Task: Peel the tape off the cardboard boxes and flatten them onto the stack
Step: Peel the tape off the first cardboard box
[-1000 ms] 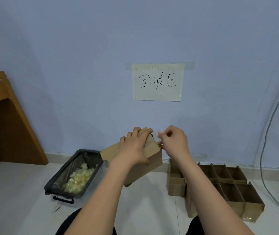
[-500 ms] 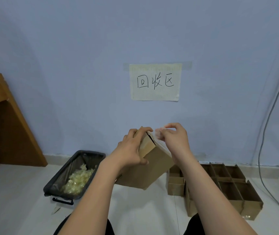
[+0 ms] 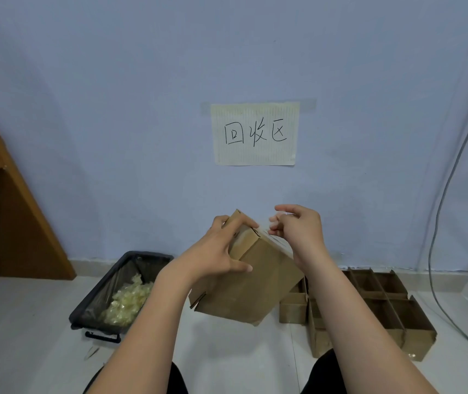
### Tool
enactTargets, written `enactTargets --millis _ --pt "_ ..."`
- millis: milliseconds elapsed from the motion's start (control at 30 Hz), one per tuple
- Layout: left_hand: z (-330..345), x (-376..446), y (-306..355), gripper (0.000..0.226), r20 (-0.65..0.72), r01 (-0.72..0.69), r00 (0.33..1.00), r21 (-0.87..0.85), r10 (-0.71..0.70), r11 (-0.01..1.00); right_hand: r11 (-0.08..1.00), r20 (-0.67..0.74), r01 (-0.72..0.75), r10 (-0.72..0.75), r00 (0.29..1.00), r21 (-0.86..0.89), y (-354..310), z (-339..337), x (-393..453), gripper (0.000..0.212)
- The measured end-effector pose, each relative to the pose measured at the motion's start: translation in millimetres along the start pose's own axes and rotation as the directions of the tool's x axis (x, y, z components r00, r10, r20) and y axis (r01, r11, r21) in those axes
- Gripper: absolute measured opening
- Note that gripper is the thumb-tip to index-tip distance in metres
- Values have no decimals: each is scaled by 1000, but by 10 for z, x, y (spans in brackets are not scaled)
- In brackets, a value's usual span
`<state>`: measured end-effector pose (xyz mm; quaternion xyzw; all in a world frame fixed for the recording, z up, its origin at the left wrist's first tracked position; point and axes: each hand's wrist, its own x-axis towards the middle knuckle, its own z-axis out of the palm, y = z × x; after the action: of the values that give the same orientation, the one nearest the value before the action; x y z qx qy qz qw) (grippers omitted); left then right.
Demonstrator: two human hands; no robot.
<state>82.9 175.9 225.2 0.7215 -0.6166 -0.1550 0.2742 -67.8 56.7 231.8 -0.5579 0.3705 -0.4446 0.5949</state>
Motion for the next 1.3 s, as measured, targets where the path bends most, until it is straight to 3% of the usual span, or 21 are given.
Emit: enactTargets --millis 133,267,333,433,600,733,967,1167,1300 --pt "-24 -13 -26 74 -19 2 1000 -9 -2 1000 999 47 23 -25 999 42 2 -54 43 22" --pt "-8 -18 -23 72 -13 -2 1000 12 3 1000 982 333 116 -60 941 -150 35 -52 41 31" --pt "-3 -17 -18 72 4 3 1000 22 -3 1000 969 398 161 -76 914 -185 32 -43 30 34" --pt "-1 0 -52 75 -7 1 1000 11 -1 1000 969 413 178 -92 906 -174 7 -53 25 29" --pt "-5 -12 -47 70 16 22 1000 56 -23 998 971 452 179 -91 888 -158 6 -37 -8 5" --pt "-1 -2 -10 63 28 19 999 55 -21 998 963 411 182 -87 908 -199 24 -37 3 3" --pt "-48 -26 -13 59 50 31 998 39 -33 999 852 425 165 72 902 -497 78 -93 43 24" --pt "-76 -39 -64 59 92 57 994 77 -64 995 716 425 256 62 903 -649 68 -37 41 9" --pt "-81 -44 -78 61 106 64 992 82 -73 995 706 416 272 36 908 -654 79 -55 63 2"
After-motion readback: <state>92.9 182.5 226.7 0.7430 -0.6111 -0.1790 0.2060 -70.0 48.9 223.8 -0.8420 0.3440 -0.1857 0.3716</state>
